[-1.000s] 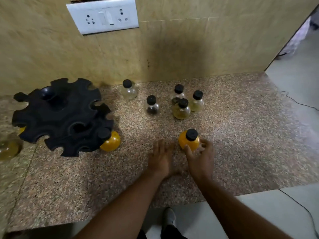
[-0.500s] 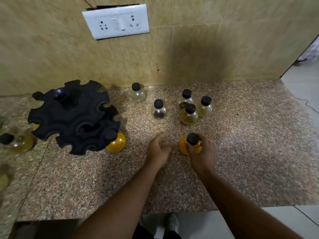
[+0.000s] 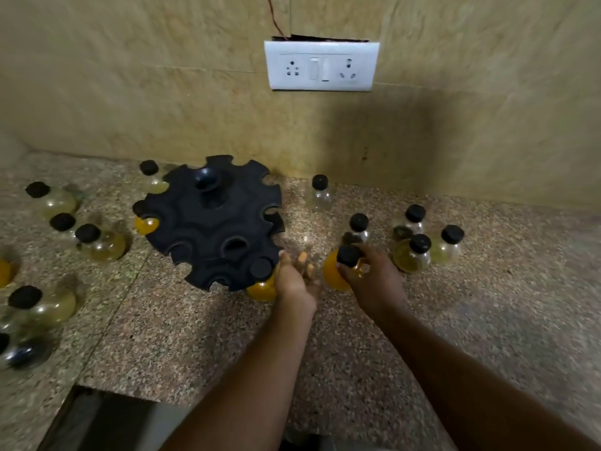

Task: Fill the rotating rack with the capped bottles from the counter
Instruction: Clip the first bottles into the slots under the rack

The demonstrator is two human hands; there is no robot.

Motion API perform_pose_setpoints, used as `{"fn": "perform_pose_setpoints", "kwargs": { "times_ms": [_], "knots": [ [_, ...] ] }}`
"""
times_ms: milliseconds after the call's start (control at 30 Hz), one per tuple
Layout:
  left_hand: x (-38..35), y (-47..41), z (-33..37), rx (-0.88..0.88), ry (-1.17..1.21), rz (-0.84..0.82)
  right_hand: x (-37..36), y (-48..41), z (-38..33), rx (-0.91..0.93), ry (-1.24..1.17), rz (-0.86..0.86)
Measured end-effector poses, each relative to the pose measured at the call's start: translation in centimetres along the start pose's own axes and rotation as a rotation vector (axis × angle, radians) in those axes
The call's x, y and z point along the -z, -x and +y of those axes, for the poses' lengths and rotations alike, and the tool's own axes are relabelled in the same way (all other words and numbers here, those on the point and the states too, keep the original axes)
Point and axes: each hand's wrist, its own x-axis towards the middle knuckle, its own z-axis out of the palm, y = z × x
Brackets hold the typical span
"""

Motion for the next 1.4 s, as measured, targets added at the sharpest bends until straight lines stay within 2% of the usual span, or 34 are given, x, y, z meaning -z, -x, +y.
{"fn": "perform_pose_setpoints", "kwargs": {
  "times_ms": [133,367,667,967,1100,1267,1333,1400],
  "knots": [
    [1.8,0.7,0.1,0.019,0.052,0.084,-2.0,-1.3,-1.6,0.076,0.014,-0.113],
    [8.5,1.1,2.1,-0.175,-0.086,0.085,-6.2,-1.4,-5.5,0.38,0.109,-0.411],
    [10.2,3.8,5.8,-0.001,-0.252,-0.071,-7.6,-1.6,-7.7,0.397,0.145,-0.434],
    [10.1,3.5,5.8,0.01,-0.262,-0.063,-7.9,-2.4,-8.5,0.361,0.144,-0.412],
    [8.7,3.2,4.7,-0.109,-0.221,0.006,-7.8,-3.3,-8.3,0.333,0.099,-0.434],
    [7.0,2.7,-0.1,-0.398,-0.27,0.248,-6.9,-3.4,-5.7,0.33,0.008,-0.466],
    [6.3,2.0,-2.5,-0.435,-0.297,0.2,-6.3,-3.4,-3.3,0.25,-0.02,-0.434],
    [5.8,0.7,-4.4,-0.491,-0.455,0.135,-5.5,-3.1,-1.4,0.16,-0.055,-0.374]
  ]
}}
